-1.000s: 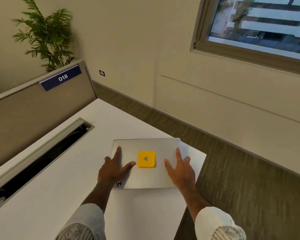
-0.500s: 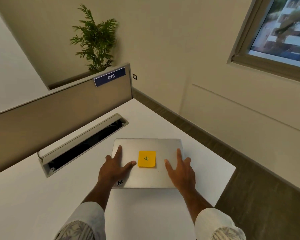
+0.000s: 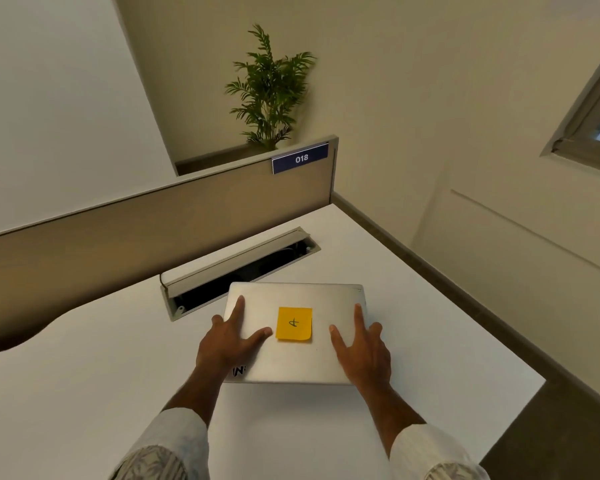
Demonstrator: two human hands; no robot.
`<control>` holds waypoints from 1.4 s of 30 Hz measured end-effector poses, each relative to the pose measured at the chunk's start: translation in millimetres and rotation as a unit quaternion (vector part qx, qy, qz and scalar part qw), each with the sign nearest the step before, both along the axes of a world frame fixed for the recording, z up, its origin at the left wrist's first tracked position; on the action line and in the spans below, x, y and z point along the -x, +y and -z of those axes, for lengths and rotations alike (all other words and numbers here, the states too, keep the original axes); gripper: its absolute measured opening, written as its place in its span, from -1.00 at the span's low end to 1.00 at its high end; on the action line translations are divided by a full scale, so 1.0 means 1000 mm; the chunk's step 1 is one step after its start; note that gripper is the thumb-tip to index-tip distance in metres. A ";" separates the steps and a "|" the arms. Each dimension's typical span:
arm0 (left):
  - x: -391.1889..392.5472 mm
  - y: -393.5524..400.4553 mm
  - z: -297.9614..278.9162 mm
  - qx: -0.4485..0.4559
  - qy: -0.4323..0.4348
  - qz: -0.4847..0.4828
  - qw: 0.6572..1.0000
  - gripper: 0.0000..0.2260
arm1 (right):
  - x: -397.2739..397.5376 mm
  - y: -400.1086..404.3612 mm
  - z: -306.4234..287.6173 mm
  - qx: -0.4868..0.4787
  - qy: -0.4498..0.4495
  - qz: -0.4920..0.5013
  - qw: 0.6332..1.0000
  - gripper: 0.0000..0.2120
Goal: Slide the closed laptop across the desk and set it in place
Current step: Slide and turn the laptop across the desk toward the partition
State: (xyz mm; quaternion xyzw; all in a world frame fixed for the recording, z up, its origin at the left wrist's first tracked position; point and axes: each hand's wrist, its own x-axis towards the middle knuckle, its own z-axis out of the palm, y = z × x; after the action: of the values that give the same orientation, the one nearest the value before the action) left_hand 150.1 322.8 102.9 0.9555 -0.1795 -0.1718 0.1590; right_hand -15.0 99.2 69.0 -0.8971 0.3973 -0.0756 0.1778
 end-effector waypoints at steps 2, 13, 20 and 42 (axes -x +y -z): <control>-0.004 0.019 0.001 0.001 -0.001 -0.014 1.000 -0.03 | -0.010 0.015 0.002 0.000 0.000 -0.012 1.000 -0.17; -0.023 0.113 0.014 -0.009 -0.002 -0.068 0.998 -0.05 | -0.055 0.091 0.018 -0.011 0.005 -0.063 0.998 -0.16; -0.022 0.159 0.036 -0.026 0.019 -0.079 0.996 -0.03 | -0.059 0.134 0.040 0.001 0.019 -0.072 0.997 -0.12; -0.010 0.218 0.079 -0.045 0.029 -0.073 0.996 -0.03 | -0.046 0.192 0.081 0.043 0.050 -0.071 0.995 -0.24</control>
State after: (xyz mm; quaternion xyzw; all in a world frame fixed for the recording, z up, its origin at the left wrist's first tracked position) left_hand 160.5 540.6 24.1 0.9669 -0.0963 -0.1956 0.1328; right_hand 31.3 291.3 -12.2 -0.9326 0.3371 -0.0352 0.1241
